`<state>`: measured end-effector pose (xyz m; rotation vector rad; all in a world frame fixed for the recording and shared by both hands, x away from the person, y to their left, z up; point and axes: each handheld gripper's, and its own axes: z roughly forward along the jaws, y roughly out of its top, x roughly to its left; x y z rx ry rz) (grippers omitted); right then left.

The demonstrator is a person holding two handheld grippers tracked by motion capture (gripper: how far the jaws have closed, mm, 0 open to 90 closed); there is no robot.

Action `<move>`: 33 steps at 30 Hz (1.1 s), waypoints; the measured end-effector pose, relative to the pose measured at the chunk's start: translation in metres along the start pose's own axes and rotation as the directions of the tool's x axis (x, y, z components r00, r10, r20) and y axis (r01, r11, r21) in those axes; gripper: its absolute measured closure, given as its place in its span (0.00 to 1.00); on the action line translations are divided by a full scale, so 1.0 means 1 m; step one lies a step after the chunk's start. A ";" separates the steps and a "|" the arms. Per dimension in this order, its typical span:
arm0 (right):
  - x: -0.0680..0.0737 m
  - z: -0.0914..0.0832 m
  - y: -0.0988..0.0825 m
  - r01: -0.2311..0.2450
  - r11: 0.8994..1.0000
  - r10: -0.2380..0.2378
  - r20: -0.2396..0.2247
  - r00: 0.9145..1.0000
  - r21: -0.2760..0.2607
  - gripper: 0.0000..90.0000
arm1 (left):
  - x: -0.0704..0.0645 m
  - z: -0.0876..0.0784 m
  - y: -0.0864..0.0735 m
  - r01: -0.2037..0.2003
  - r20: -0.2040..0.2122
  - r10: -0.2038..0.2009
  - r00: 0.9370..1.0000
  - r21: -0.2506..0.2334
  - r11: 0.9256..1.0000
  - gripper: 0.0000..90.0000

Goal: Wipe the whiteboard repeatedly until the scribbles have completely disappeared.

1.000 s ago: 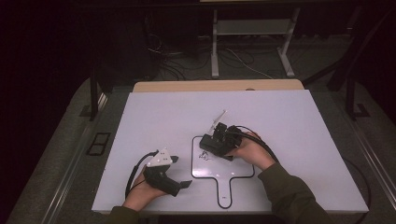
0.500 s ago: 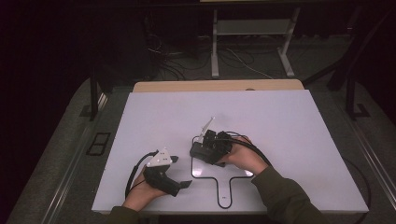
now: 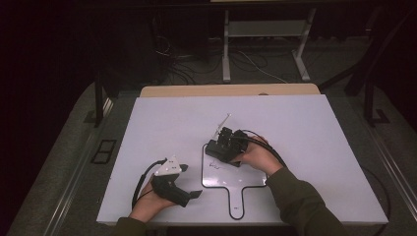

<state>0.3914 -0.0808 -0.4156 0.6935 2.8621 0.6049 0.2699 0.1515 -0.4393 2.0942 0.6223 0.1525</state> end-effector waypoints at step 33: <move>0.011 0.005 0.015 0.042 0.999 -0.042 -0.014 0.999 0.016 0.43 | 0.001 -0.001 0.000 0.000 -0.001 0.000 1.000 -0.002 1.000 0.00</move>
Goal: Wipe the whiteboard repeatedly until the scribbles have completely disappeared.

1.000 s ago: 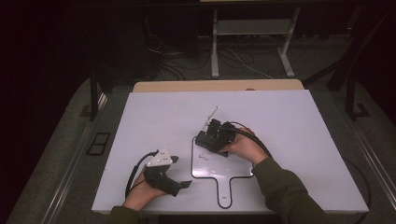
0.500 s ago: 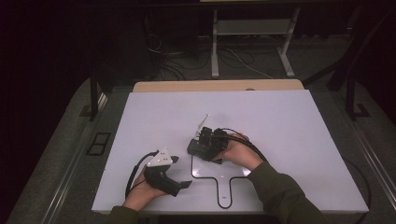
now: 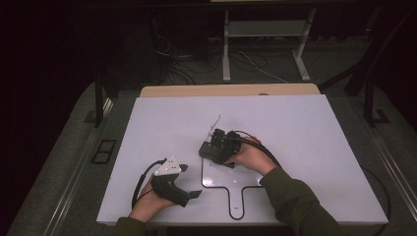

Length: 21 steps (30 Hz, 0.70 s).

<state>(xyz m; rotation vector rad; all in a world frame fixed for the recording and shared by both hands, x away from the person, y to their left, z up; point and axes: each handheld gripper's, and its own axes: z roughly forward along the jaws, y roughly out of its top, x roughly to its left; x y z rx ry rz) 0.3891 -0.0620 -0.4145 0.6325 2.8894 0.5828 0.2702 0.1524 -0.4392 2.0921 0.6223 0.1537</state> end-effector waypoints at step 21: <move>0.032 0.000 0.003 0.069 0.998 -0.068 -0.103 0.992 0.009 0.43 | -0.001 0.000 0.000 -0.004 0.000 0.004 1.000 0.003 1.000 0.00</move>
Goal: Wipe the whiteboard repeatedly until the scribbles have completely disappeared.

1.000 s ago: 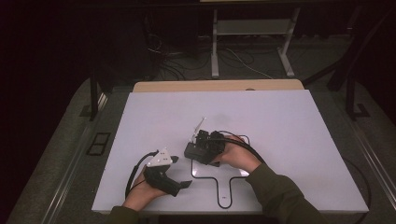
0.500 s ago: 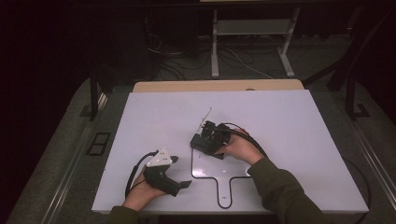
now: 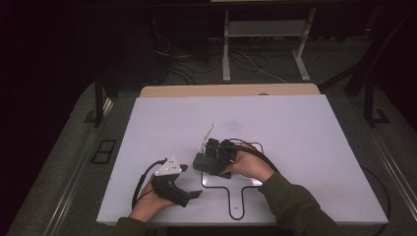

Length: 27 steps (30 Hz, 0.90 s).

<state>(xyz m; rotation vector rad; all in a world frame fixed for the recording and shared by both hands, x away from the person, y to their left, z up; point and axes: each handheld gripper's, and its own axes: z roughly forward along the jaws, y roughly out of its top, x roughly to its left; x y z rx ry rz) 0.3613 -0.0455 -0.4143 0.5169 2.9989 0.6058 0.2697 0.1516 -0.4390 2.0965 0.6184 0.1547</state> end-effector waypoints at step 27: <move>-0.033 0.002 0.005 -0.075 0.997 0.075 0.053 0.996 -0.008 0.43 | 0.000 -0.001 0.000 0.002 -0.001 -0.002 1.000 -0.006 1.000 0.00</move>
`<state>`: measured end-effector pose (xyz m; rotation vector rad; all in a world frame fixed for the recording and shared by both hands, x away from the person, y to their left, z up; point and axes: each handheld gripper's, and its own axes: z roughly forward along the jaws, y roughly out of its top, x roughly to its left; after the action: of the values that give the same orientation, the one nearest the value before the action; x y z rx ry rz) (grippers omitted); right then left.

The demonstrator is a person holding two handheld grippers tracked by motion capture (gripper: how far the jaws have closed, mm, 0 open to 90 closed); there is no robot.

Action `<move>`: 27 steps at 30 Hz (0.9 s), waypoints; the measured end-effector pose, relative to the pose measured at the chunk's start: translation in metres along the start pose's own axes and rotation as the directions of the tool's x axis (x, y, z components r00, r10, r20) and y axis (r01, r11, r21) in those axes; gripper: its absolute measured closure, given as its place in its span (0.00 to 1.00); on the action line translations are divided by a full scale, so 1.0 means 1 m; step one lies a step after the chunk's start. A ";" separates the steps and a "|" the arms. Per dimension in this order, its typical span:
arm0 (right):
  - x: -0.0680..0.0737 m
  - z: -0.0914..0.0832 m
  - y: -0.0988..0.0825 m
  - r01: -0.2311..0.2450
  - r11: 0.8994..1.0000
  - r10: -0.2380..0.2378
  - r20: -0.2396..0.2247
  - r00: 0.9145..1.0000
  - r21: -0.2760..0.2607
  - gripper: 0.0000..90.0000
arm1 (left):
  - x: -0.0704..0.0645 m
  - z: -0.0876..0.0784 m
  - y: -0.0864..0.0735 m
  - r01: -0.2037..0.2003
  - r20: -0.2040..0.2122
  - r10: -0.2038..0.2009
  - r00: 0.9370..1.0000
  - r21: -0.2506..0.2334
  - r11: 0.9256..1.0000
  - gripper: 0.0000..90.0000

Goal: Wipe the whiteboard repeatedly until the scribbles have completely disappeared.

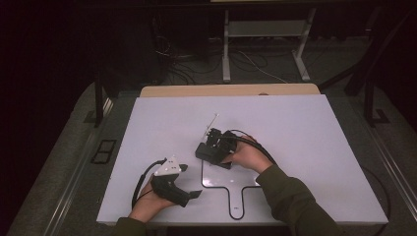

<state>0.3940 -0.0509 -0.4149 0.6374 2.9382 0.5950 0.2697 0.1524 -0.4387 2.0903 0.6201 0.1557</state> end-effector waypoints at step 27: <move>0.017 0.003 0.005 0.048 0.999 -0.048 0.033 0.998 0.004 0.43 | 0.000 -0.001 0.000 -0.003 -0.003 0.003 1.000 0.000 1.000 0.00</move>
<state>0.3809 -0.0384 -0.4153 0.5697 2.9158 0.5696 0.2694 0.1528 -0.4381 2.0910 0.6184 0.1605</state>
